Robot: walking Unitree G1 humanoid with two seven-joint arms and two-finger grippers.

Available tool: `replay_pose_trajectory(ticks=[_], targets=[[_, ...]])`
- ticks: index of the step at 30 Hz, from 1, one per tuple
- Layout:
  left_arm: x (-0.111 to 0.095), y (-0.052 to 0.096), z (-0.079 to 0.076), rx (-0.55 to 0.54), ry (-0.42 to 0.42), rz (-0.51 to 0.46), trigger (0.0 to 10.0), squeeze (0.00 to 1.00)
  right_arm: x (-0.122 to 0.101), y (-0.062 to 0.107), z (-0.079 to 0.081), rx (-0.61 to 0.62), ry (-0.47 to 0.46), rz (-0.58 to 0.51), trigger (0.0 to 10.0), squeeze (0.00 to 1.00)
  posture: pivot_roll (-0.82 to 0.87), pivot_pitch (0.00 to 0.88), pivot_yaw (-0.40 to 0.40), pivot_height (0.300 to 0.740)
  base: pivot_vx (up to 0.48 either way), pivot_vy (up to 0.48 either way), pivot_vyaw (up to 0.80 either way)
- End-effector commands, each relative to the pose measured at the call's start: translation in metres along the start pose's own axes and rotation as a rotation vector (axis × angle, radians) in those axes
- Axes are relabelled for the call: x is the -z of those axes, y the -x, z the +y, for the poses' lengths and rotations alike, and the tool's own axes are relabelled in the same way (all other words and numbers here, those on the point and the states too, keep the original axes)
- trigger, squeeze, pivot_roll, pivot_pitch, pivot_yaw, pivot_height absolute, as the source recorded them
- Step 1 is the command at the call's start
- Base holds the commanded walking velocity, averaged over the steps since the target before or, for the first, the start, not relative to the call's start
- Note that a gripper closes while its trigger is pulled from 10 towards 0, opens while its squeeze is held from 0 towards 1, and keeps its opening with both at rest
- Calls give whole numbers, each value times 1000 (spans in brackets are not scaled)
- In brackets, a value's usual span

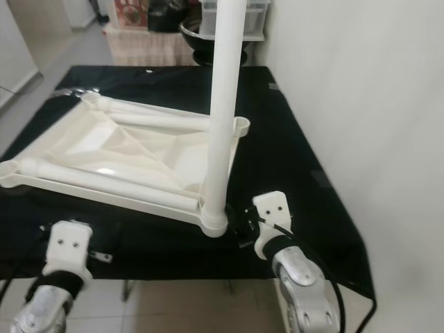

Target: Building children table

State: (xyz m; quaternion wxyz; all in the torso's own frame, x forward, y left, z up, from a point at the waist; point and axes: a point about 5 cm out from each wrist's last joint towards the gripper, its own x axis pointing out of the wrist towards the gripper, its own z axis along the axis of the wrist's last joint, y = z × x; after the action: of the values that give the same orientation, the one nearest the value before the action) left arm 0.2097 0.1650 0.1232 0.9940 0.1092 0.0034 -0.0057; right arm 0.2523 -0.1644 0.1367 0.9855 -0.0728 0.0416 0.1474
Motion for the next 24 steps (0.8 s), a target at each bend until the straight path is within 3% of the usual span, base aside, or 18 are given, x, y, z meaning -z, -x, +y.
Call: replay_pose_trajectory(ticks=[1, 8, 11, 24], targets=[[1, 0, -1, 14, -13, 11, 10000, 0, 0, -1, 5, -43, -22, 5, 10000, 0, 24, 135, -21, 740, 0, 0, 0], [1, -1, -2, 35, -11, 14, 10000, 0, 2, 1, -2, 23, -53, 17, 10000, 0, 25, 137, -21, 740, 0, 0, 0], [1, -3, -4, 76, -9, 10, 10000, 0, 7, 4, -13, 108, -69, 53, 10000, 0, 21, 142, -18, 740, 0, 0, 0], [-4, -7, -8, 147, -42, -29, 10000, 0, 12, 6, -21, 199, -87, 85, 10000, 0, 19, 145, -15, 740, 0, 0, 0]])
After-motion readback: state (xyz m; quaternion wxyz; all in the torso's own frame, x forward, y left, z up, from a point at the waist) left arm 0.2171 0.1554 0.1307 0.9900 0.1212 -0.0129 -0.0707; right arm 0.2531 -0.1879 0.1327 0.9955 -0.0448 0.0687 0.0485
